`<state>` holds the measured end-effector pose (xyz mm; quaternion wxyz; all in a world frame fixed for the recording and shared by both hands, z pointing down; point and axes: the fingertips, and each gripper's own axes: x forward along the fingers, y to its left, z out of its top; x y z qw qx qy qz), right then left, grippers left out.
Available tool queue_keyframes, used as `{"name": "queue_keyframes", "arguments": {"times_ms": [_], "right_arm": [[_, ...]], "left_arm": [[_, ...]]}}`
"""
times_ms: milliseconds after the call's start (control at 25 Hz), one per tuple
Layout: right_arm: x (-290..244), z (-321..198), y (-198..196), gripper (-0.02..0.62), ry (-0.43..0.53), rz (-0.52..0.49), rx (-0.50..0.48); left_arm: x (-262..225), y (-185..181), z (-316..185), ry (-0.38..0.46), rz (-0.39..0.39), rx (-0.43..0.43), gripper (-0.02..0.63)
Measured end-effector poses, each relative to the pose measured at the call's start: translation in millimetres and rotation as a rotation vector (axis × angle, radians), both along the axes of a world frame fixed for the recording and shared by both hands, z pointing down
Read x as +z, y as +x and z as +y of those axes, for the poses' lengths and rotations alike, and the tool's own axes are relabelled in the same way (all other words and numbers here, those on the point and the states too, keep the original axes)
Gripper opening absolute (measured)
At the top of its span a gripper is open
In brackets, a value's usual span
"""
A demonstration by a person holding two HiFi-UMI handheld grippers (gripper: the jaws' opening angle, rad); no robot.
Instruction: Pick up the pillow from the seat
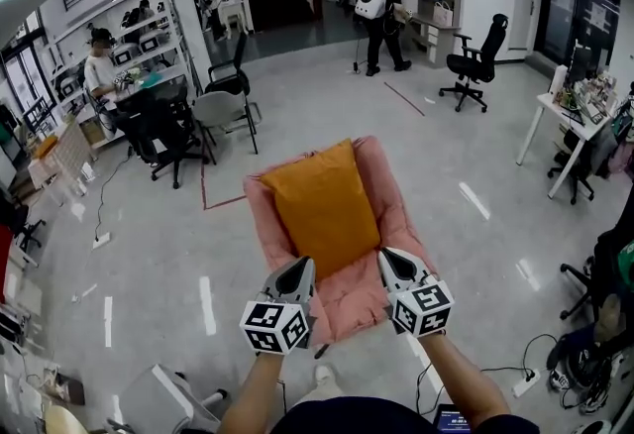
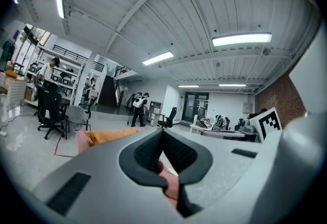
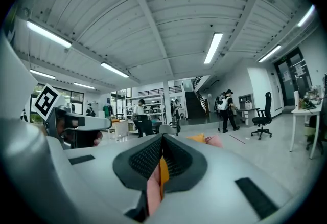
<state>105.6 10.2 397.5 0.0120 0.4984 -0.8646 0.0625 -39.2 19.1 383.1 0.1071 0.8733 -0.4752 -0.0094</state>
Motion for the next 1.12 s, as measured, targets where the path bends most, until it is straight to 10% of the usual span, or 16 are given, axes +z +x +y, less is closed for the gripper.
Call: {"name": "queue_keyframes", "arguments": {"times_ms": [1120], "right_arm": [[9.6,-132.8,-74.1,0.017,-0.046,0.057,0.046]], "left_arm": [[33.3,-85.2,-136.4,-0.096,0.074,0.04,0.003]]}}
